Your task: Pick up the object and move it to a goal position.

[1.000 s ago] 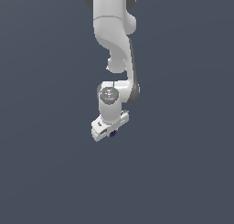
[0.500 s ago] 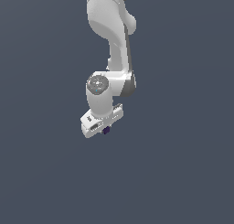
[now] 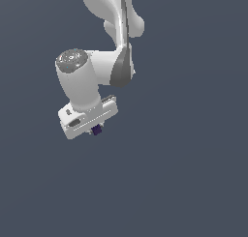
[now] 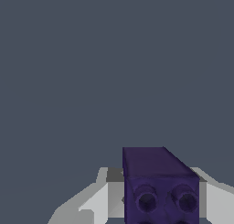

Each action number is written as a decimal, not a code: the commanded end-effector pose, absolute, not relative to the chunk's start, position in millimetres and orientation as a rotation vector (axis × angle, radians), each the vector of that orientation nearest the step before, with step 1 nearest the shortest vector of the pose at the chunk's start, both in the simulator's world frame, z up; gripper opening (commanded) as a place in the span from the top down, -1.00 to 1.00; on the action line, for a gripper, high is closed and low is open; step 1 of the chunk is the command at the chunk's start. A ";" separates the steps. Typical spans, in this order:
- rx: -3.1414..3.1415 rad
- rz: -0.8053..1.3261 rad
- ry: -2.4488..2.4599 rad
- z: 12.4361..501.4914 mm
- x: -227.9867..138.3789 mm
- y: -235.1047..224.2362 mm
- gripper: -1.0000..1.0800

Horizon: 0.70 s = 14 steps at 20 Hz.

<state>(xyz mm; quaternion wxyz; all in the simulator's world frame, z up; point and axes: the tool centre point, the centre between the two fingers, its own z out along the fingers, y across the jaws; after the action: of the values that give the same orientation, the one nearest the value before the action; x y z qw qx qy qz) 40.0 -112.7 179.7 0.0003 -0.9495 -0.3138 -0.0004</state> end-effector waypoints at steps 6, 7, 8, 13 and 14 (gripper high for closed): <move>-2.981 -0.001 -0.986 241.8 52.4 -147.5 1.00; -2.982 -0.001 -0.986 247.5 53.7 -150.9 1.00; -2.982 -0.001 -0.986 252.6 55.0 -153.8 1.00; -2.983 0.000 -0.986 270.7 59.8 -164.5 1.00; -2.983 0.000 -0.986 272.9 60.5 -165.7 1.00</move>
<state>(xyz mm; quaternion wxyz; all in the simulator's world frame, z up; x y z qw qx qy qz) 59.3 -163.5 268.7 -0.0001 -0.9496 -0.3135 -0.0004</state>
